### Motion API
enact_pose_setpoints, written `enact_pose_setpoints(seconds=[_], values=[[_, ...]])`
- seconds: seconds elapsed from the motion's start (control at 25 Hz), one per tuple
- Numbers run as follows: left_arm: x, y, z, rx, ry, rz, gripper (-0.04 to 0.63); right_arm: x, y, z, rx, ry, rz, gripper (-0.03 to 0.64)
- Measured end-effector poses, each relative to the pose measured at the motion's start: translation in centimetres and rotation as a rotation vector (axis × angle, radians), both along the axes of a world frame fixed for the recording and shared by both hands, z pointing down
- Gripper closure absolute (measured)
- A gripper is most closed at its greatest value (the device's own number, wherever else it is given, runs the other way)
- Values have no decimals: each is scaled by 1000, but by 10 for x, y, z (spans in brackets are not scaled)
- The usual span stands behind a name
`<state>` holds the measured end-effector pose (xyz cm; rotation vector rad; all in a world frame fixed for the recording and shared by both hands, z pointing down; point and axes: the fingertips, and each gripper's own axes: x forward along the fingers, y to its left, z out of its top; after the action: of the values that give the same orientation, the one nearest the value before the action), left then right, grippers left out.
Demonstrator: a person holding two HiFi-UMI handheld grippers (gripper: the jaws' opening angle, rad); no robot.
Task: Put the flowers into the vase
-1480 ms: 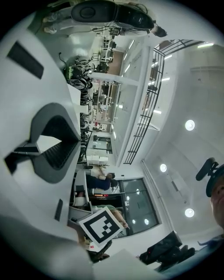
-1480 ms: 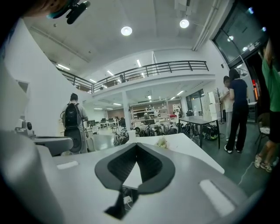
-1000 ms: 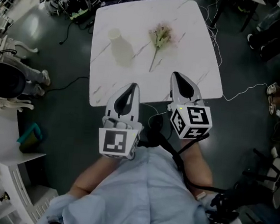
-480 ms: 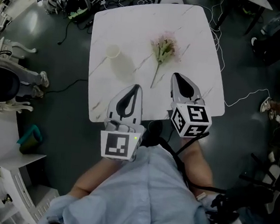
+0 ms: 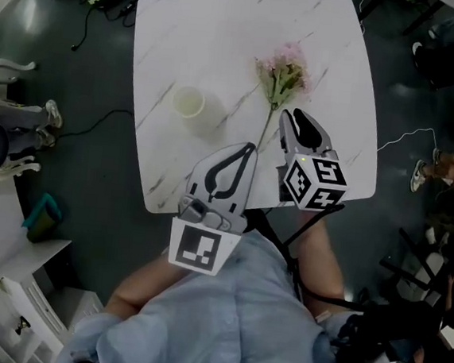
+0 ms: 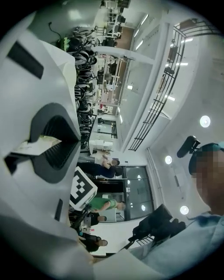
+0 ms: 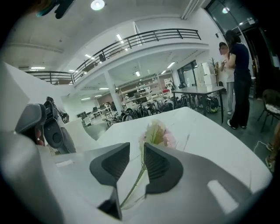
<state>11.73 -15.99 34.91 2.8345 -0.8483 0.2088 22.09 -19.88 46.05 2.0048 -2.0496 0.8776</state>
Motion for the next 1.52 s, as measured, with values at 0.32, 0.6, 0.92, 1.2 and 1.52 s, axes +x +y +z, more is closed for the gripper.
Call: enact_pose_setpoints(seconds=[0.32, 0.6, 0.92, 1.2, 1.52], values=[[5, -26, 31, -56, -22, 121, 592, 13, -42, 56, -146, -96, 67, 443], [-1, -38, 51, -114, -23, 153, 592, 20, -56, 99, -265, -144, 118, 445], [-22, -52, 59, -133, -27, 116, 591, 16, -67, 110, -281, -148, 121, 564], [-36, -46, 51, -116, -15, 69, 592, 9, -74, 85, -170, -215, 112, 586], [-44, -22, 31, -71, -20, -4, 591, 3, -80, 7, 25, -262, 64, 588]])
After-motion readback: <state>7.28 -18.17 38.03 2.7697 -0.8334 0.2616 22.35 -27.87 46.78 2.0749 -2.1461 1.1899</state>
